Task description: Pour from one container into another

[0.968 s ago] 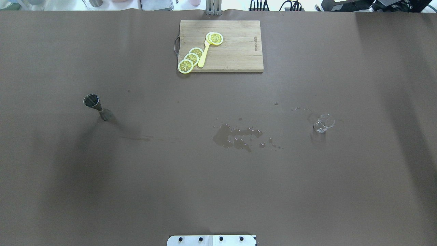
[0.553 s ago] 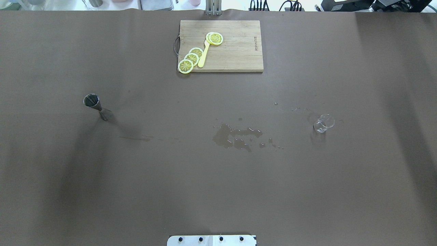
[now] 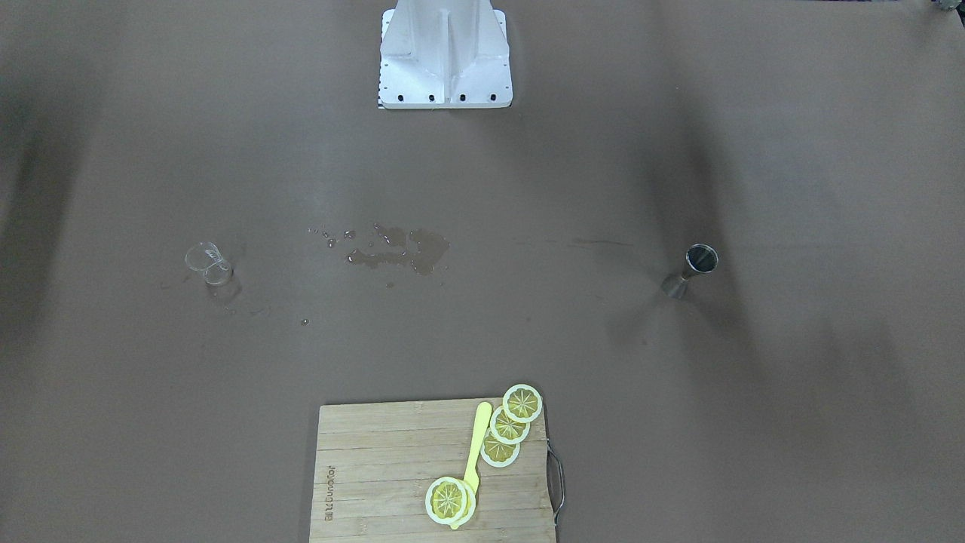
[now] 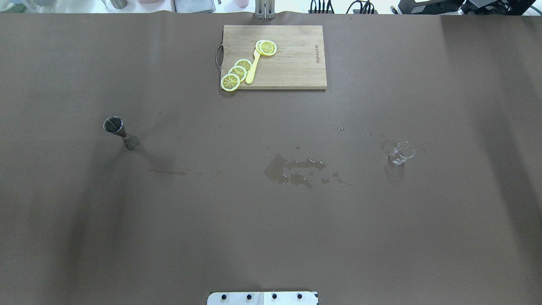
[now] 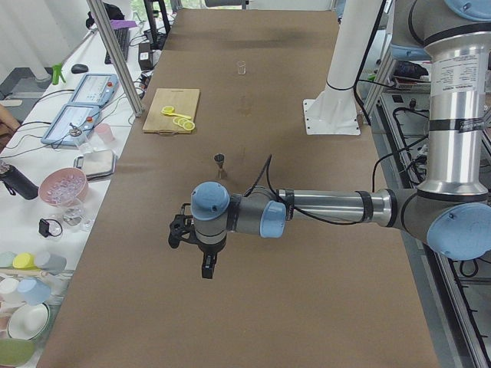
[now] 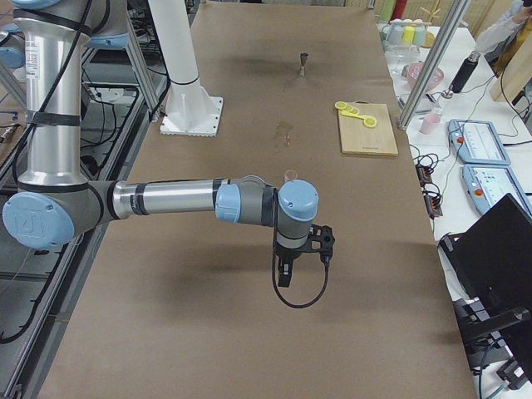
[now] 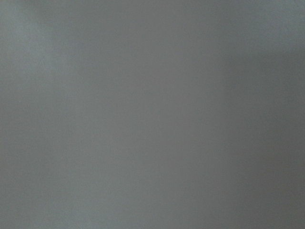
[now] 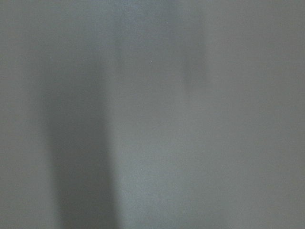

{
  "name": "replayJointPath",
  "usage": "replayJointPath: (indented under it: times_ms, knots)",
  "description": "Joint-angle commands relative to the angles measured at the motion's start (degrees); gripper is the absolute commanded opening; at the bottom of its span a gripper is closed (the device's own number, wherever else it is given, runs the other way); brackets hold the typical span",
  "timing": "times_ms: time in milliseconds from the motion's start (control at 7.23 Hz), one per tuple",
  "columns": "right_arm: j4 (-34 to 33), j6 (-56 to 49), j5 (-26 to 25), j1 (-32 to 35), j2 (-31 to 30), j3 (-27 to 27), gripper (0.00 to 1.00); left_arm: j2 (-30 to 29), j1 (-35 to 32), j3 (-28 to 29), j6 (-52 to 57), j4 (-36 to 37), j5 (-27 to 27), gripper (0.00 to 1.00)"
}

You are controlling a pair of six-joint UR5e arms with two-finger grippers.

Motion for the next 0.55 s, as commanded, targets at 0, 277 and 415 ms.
replayJointPath:
  times_ms: [0, 277, 415]
  knots:
    - [0.0, -0.1, 0.0, 0.0, 0.0, 0.1, 1.0, 0.8, -0.2, -0.1, 0.1, 0.0, -0.4, 0.99]
    - [0.0, -0.1, 0.0, 0.0, 0.1, 0.1, 1.0, 0.9, -0.3, -0.2, -0.3, 0.0, -0.6, 0.99]
    - [0.0, -0.1, -0.1, 0.0, 0.1, 0.1, 1.0, 0.8, -0.1, -0.2, -0.5, 0.0, -0.6, 0.99]
